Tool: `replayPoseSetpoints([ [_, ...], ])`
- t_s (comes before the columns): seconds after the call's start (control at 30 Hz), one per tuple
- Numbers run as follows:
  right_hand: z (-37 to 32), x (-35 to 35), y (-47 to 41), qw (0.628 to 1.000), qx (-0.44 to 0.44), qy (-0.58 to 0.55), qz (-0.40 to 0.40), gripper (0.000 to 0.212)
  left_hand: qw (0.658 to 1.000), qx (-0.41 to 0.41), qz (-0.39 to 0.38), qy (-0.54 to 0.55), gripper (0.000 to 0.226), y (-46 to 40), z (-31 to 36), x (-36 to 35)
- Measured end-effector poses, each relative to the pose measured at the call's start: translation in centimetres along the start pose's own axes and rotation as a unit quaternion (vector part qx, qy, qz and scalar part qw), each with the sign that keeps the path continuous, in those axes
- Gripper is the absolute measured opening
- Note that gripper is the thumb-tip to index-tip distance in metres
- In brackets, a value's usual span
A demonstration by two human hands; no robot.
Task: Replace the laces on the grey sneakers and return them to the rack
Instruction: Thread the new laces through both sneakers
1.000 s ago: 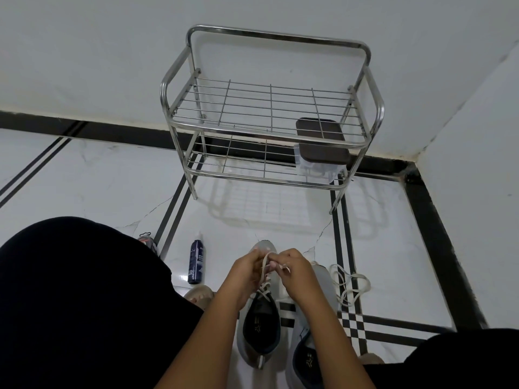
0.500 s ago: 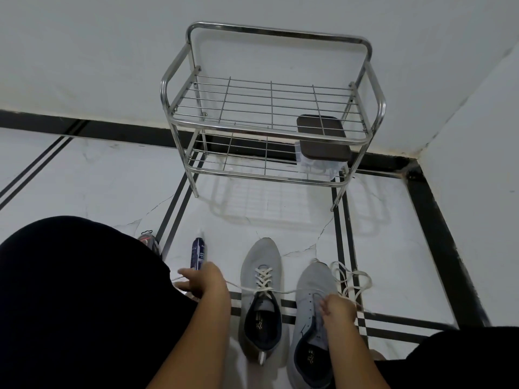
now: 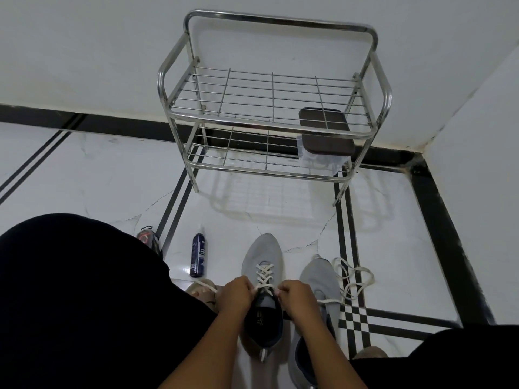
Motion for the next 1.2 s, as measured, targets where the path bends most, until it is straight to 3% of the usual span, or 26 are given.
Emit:
replayPoseSetpoints([
  [0.07, 0.5, 0.7, -0.1, 1.000, -0.006, 0.005, 0.018, 0.019, 0.996, 0.047, 0.023, 0.070, 0.019, -0.2, -1.1, 0.5],
  [0.2, 1.3, 0.2, -0.4, 0.999, -0.031, -0.001, -0.015, 0.018, 0.997, 0.055, -0.014, 0.059, 0.021, -0.5, -0.9, 0.3],
  [0.3, 0.9, -0.6, -0.8, 0.973, -0.033, -0.226, -0.026, 0.029, 0.994, 0.014, -0.032, 0.099, 0.024, -0.2, 0.7, 0.2],
  [0.33, 0.8, -0.6, -0.8, 0.951, -0.045, -0.306, -0.023, 0.030, 0.984, 0.022, -0.032, 0.173, 0.021, -0.1, 1.1, 0.1],
  [0.43, -0.1, -0.9, -1.2, 0.879, -0.071, -0.470, -0.046, 0.032, 0.901, 0.109, -0.044, 0.418, 0.017, 0.1, 1.8, -0.1],
  [0.57, -0.6, -2.2, -2.3, 0.854, -0.107, -0.506, -0.049, 0.038, 0.766, 0.139, -0.081, 0.623, 0.020, -1.0, 1.9, -1.6],
  [0.67, -1.0, -2.6, -2.7, 0.839, -0.123, -0.530, -0.031, 0.038, 0.719, 0.145, -0.047, 0.678, 0.027, -1.7, 1.5, -2.4],
  [0.77, -0.3, -2.6, -3.2, 0.801, -0.152, -0.579, 0.000, 0.039, 0.647, 0.185, -0.016, 0.740, 0.036, -2.7, 0.3, -2.8],
  [0.97, 0.7, -3.2, -4.3, 0.773, -0.201, -0.602, -0.002, 0.042, 0.571, 0.179, -0.008, 0.801, 0.040, -3.6, -0.7, -3.1],
  [1.07, 0.8, -3.2, -4.7, 0.756, -0.211, -0.619, 0.009, 0.041, 0.558, 0.184, -0.008, 0.809, 0.041, -4.1, -0.7, -3.1],
  [1.13, 0.2, -2.9, -4.7, 0.759, -0.191, -0.622, 0.011, 0.039, 0.576, 0.181, -0.013, 0.797, 0.041, -4.2, -0.3, -3.2],
  [1.2, -1.1, -2.8, -4.7, 0.736, -0.170, -0.655, 0.000, 0.035, 0.605, 0.171, -0.014, 0.777, 0.037, -4.4, 0.3, -3.1],
])
Point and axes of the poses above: each hand's wrist, its own y-axis away from the middle knuckle, its own x-axis out of the back of the hand, z = x × y, the point moved 4 cm from there along -y, towards the middle knuckle, and after that the axes turned 3 degrees about -z, right-handed, at the moved point
